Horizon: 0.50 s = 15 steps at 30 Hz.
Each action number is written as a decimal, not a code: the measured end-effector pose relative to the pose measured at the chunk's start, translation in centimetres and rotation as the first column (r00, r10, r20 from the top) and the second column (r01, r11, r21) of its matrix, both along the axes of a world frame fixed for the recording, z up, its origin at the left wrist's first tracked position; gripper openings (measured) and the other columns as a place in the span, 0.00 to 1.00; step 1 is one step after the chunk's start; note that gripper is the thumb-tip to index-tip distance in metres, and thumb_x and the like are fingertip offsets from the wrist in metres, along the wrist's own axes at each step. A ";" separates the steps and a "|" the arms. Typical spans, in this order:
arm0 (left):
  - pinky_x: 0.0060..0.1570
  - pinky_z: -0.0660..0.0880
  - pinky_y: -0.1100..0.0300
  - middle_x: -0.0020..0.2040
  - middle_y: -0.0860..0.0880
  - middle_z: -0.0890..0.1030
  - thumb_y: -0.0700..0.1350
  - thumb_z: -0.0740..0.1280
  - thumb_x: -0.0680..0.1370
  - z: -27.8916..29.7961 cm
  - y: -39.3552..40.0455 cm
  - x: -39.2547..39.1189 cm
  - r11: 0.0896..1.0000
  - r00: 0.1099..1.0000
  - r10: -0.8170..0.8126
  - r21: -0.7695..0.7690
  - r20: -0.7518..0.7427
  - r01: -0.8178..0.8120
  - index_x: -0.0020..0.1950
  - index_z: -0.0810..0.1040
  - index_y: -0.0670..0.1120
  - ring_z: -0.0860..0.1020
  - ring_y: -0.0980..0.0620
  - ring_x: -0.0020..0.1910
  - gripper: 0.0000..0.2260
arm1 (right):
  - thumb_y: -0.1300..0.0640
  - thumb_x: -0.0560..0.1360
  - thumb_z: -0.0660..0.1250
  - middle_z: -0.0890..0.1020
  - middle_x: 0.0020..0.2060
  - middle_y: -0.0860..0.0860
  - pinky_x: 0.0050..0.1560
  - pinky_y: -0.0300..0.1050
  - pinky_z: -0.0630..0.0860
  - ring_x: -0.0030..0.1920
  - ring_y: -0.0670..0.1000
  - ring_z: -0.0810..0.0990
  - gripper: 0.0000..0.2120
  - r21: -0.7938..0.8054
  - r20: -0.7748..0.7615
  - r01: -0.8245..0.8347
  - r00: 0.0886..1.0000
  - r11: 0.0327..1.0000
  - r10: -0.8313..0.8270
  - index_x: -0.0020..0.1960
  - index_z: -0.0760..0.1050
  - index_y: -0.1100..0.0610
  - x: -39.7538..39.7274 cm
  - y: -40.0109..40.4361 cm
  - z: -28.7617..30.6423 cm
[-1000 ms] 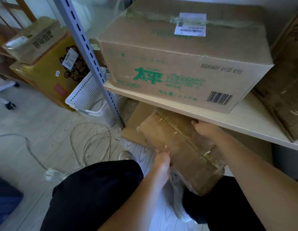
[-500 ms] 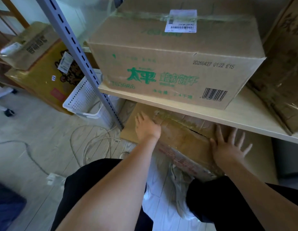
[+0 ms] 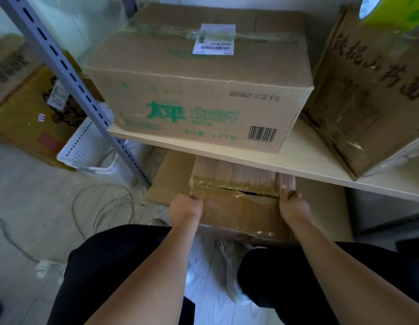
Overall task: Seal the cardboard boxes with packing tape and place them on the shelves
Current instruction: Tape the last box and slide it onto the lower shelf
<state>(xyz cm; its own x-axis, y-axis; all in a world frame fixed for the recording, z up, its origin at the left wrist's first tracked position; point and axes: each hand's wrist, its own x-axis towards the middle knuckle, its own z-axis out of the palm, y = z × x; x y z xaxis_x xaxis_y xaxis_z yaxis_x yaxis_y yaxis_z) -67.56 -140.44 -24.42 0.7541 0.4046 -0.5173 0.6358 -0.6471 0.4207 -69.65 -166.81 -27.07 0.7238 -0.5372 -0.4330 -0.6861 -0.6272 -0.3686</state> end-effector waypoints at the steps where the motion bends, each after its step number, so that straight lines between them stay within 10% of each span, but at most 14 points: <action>1: 0.39 0.77 0.54 0.50 0.40 0.82 0.48 0.64 0.78 0.3 0.1 0.0 0.999 0.999 0.019 -0.039 -0.042 -0.021 0.54 0.79 0.38 0.82 0.40 0.48 0.14 | 0.36 0.81 0.43 0.78 0.58 0.65 0.59 0.56 0.75 0.59 0.64 0.78 0.35 0.033 -0.007 0.005 1.000 0.999 -0.005 0.69 0.67 0.63 0.2 0.1 0.4; 6: 0.56 0.74 0.55 0.68 0.38 0.74 0.45 0.57 0.83 3.0 0.0 0.1 0.987 0.957 -0.154 0.005 -0.247 0.160 0.71 0.70 0.37 0.75 0.42 0.65 0.19 | 0.56 0.85 0.46 0.75 0.66 0.61 0.54 0.46 0.74 0.63 0.57 0.76 0.20 0.034 -0.163 -0.128 0.978 0.991 0.131 0.73 0.64 0.60 1.1 0.8 3.3; 11: 0.70 0.65 0.52 0.76 0.40 0.66 0.46 0.50 0.86 5.1 -0.6 2.4 0.921 0.882 -0.388 -0.080 -0.266 0.381 0.76 0.65 0.39 0.68 0.42 0.72 0.20 | 0.45 0.83 0.56 0.63 0.75 0.62 0.62 0.50 0.71 0.71 0.62 0.68 0.33 0.027 -0.232 -0.020 0.972 0.999 0.026 0.79 0.52 0.63 1.4 1.0 5.8; 15: 0.53 0.74 0.55 0.50 0.44 0.76 0.44 0.57 0.83 11.7 0.1 2.2 0.932 0.930 -0.362 -0.049 -0.061 0.359 0.45 0.72 0.46 0.76 0.45 0.52 0.09 | 0.49 0.80 0.58 0.61 0.76 0.61 0.71 0.58 0.63 0.74 0.63 0.62 0.29 0.021 -0.160 -0.111 0.981 0.994 0.113 0.78 0.58 0.59 -1.2 0.5 10.3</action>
